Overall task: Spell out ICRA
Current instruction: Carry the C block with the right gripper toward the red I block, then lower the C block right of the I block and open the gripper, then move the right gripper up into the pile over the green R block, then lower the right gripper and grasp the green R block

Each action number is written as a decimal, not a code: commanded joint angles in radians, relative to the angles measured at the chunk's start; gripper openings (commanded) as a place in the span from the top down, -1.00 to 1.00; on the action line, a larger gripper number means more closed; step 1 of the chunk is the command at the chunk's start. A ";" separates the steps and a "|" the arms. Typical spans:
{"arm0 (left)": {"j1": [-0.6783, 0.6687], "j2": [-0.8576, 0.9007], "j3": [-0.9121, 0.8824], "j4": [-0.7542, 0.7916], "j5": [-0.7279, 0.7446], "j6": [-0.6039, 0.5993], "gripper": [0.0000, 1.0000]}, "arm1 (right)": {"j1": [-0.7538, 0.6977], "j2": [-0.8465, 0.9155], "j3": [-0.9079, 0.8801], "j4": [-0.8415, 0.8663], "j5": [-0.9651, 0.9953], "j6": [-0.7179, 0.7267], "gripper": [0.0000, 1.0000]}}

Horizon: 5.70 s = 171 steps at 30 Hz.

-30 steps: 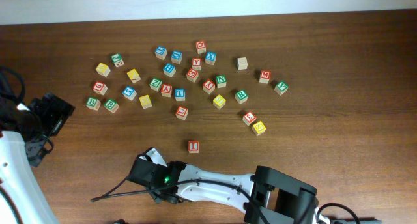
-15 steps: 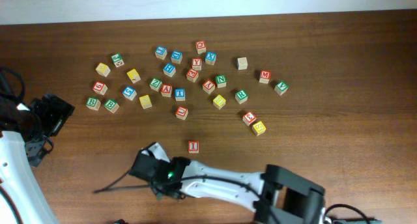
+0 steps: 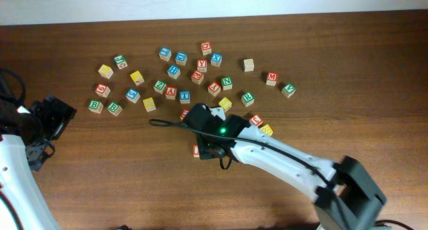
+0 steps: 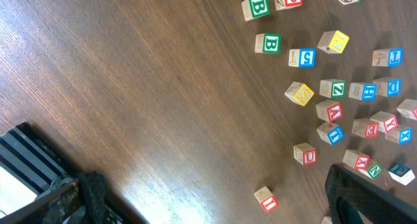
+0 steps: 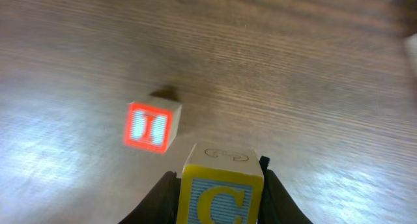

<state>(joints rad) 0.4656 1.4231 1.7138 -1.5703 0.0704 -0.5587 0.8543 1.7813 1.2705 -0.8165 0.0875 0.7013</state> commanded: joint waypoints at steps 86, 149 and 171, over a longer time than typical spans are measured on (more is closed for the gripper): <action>0.004 -0.004 0.008 -0.002 -0.011 -0.009 -0.99 | -0.319 0.063 0.249 0.006 -0.151 -0.257 -0.31; 0.004 -0.004 0.008 -0.002 -0.011 -0.009 -0.99 | -0.552 0.322 0.255 0.090 -0.167 -0.634 -0.19; 0.004 -0.004 0.008 -0.002 -0.011 -0.009 -0.99 | -0.527 0.369 0.253 0.142 -0.138 -0.448 0.22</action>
<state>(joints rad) 0.4652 1.4231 1.7138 -1.5707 0.0700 -0.5587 0.3222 2.1315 1.5154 -0.6594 -0.0917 0.2108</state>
